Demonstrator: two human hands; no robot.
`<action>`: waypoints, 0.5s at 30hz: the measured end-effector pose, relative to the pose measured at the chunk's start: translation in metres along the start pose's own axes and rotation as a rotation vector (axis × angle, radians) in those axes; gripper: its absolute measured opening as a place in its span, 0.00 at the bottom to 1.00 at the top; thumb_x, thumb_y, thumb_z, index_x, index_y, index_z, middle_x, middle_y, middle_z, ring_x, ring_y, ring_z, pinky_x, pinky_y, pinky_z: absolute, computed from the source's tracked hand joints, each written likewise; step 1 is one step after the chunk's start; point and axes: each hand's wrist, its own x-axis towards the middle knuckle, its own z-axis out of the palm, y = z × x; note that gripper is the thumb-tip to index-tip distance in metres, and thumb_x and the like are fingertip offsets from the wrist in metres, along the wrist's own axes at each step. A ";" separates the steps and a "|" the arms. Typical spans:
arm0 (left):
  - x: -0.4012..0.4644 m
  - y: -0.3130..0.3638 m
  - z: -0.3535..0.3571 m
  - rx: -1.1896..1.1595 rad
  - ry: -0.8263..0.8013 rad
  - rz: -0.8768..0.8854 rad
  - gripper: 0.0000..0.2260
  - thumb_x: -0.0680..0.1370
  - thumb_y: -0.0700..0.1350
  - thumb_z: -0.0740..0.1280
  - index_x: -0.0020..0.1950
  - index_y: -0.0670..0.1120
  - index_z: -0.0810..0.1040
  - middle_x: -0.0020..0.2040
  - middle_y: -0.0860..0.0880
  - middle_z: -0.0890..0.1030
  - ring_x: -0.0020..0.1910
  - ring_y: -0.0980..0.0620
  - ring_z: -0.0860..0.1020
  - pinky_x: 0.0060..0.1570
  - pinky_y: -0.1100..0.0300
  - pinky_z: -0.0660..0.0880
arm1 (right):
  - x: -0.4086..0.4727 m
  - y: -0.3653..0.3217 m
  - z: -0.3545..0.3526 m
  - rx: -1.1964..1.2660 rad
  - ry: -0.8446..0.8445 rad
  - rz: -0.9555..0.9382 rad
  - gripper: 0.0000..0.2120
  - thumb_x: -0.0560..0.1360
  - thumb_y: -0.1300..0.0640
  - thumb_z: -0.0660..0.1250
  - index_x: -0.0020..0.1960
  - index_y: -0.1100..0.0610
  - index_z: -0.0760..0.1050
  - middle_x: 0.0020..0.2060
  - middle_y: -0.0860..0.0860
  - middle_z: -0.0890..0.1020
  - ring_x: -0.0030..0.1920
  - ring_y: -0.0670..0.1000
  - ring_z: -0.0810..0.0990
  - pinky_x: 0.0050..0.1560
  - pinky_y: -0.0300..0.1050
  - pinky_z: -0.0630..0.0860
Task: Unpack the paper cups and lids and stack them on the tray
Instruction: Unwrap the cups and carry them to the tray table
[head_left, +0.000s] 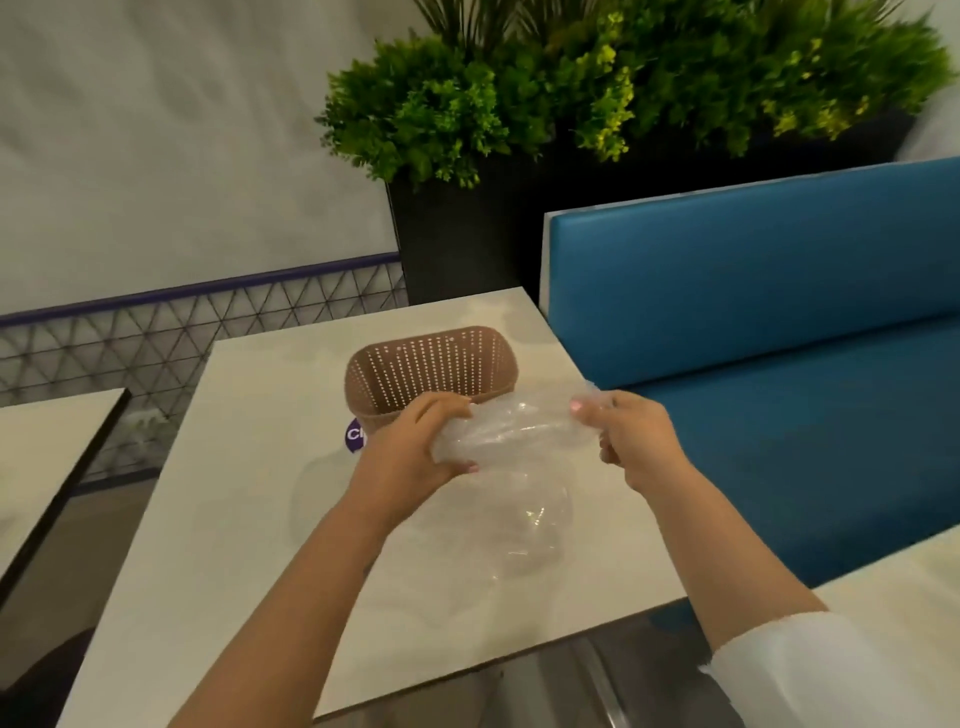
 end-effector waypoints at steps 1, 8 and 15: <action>-0.004 -0.015 0.001 0.070 0.036 0.063 0.21 0.66 0.48 0.79 0.56 0.52 0.77 0.59 0.55 0.78 0.55 0.57 0.76 0.46 0.63 0.75 | 0.004 0.005 0.013 -0.023 0.034 0.001 0.03 0.71 0.62 0.74 0.43 0.58 0.80 0.33 0.50 0.76 0.28 0.49 0.67 0.27 0.39 0.69; -0.032 -0.097 0.071 0.432 -0.337 0.104 0.25 0.68 0.50 0.75 0.63 0.53 0.75 0.64 0.45 0.78 0.60 0.41 0.78 0.59 0.42 0.73 | 0.026 0.080 0.076 -0.514 0.249 -0.334 0.22 0.70 0.66 0.70 0.61 0.55 0.68 0.63 0.52 0.68 0.52 0.54 0.76 0.47 0.45 0.73; -0.066 -0.142 0.111 0.604 -0.730 -0.029 0.48 0.63 0.78 0.47 0.73 0.59 0.27 0.75 0.50 0.26 0.72 0.45 0.26 0.62 0.36 0.22 | 0.041 0.159 0.091 -1.386 -0.443 -0.155 0.49 0.72 0.44 0.70 0.76 0.40 0.36 0.74 0.48 0.30 0.74 0.61 0.30 0.69 0.71 0.39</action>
